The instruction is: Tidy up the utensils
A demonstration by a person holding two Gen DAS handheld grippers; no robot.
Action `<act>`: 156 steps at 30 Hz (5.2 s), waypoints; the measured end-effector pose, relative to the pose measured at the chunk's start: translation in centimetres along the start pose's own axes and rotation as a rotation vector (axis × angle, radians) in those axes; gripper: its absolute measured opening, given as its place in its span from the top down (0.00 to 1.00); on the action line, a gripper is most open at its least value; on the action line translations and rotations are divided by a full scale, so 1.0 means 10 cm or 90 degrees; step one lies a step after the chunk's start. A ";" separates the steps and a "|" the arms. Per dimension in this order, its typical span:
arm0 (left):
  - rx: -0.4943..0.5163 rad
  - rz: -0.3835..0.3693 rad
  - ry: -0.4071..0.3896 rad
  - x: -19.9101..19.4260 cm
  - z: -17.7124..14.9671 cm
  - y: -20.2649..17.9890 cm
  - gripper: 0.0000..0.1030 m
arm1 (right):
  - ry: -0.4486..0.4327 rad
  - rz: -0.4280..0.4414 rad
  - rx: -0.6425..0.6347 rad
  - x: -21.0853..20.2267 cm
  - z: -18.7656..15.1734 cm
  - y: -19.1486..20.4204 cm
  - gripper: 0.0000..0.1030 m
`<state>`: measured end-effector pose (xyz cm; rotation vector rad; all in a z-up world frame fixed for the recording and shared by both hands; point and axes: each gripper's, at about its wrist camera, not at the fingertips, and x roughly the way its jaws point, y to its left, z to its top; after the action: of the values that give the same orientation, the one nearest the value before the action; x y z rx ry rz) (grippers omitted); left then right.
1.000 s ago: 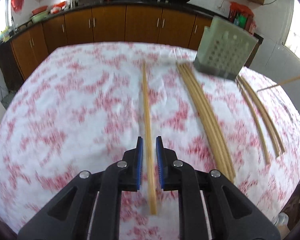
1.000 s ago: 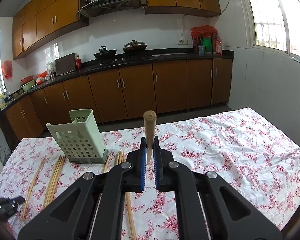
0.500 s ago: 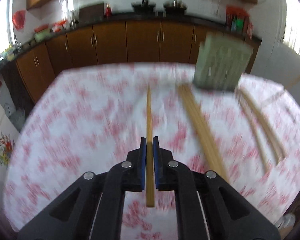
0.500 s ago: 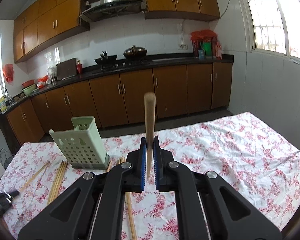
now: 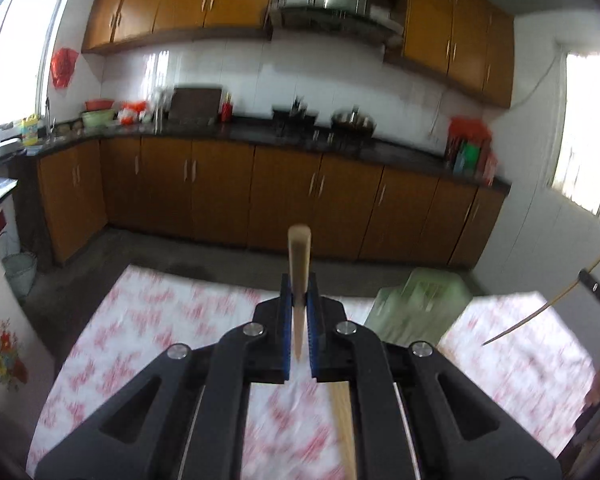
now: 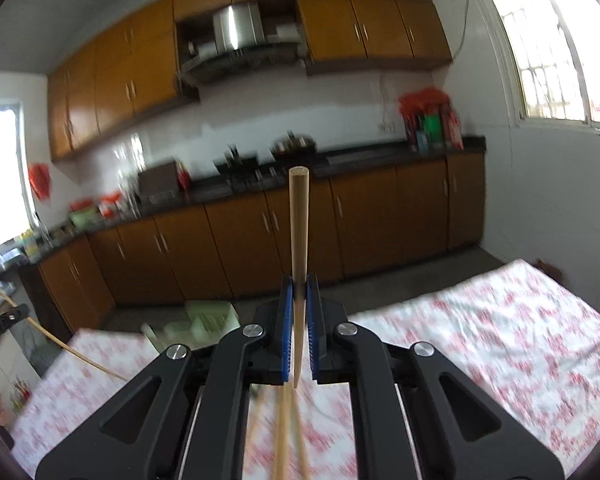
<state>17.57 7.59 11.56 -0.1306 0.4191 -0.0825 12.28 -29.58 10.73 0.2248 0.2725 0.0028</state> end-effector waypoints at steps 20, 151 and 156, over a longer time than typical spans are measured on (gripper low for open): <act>0.014 -0.124 -0.062 0.62 0.22 -1.05 0.92 | 0.034 0.091 -0.018 0.70 -0.02 0.55 0.93; -0.032 0.038 0.301 1.03 -1.88 0.22 0.90 | 0.381 -0.085 -0.061 0.81 -1.84 -0.43 0.91; -0.033 0.038 0.301 1.03 -1.88 0.20 0.90 | 0.381 -0.085 -0.061 0.81 -1.84 -0.43 0.91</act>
<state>19.34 6.41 -9.86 -0.1491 0.8971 -0.0431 15.00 -29.49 -9.64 0.1047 0.8813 -0.0496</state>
